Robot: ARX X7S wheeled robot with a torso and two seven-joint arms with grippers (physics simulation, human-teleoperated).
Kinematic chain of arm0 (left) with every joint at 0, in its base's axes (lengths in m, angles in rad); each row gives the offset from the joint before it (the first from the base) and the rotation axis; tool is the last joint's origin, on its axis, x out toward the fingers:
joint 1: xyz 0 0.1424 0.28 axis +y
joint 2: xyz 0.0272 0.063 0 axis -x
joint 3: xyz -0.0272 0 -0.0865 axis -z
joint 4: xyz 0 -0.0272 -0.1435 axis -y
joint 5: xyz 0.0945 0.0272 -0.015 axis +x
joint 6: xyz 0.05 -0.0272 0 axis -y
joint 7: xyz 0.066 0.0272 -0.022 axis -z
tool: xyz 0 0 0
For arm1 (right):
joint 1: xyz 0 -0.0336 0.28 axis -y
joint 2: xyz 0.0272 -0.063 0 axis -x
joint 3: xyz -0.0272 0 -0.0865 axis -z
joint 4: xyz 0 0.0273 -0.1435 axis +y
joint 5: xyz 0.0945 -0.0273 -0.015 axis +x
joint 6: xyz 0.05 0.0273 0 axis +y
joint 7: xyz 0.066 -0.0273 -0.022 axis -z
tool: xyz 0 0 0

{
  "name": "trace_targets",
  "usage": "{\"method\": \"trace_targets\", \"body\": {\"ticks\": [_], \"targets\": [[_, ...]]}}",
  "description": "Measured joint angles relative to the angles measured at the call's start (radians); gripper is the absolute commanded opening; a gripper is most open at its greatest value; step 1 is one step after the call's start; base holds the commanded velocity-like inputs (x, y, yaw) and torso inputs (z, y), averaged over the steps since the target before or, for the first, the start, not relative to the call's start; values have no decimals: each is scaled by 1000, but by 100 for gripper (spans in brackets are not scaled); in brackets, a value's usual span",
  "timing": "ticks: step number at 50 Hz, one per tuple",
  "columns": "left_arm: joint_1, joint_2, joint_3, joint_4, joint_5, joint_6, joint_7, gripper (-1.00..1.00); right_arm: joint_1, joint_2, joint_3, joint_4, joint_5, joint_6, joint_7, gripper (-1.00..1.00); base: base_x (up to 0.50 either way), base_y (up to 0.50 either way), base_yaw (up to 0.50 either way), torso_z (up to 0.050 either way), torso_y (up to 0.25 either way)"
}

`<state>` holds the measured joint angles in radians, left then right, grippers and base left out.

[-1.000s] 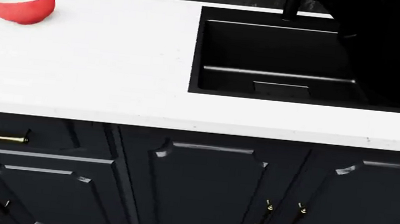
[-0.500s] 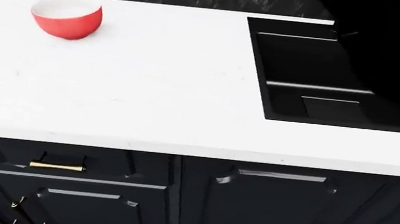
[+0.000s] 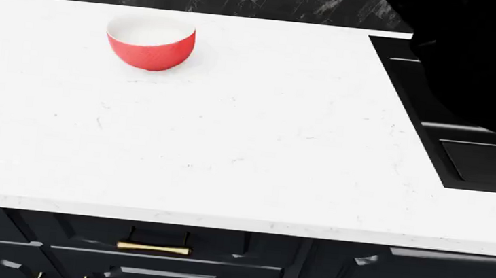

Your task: Place the two vegetables and bowl onto the tray for setting up a vegetable dip station.

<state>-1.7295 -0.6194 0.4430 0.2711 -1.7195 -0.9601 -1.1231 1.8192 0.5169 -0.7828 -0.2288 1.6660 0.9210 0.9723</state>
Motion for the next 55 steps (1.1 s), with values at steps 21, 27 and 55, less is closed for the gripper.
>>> {"method": "trace_targets", "body": {"ticks": [21, 27, 55], "targets": [[4, -2, 6, 2, 2, 7, 3, 100, -4, 5, -1, -2, -2, -5, -1, 100, 163, 500, 0, 0, 0], [2, -3, 8, 2, 0, 8, 2, 100, -4, 6, 0, -3, -2, -7, 0, 100, 163, 500, 0, 0, 0], [-1, -7, 14, 3, -1, 15, 3, 100, -19, 11, -1, 6, 17, -15, 23, 100, 241, 235, 0, 0, 0]]}}
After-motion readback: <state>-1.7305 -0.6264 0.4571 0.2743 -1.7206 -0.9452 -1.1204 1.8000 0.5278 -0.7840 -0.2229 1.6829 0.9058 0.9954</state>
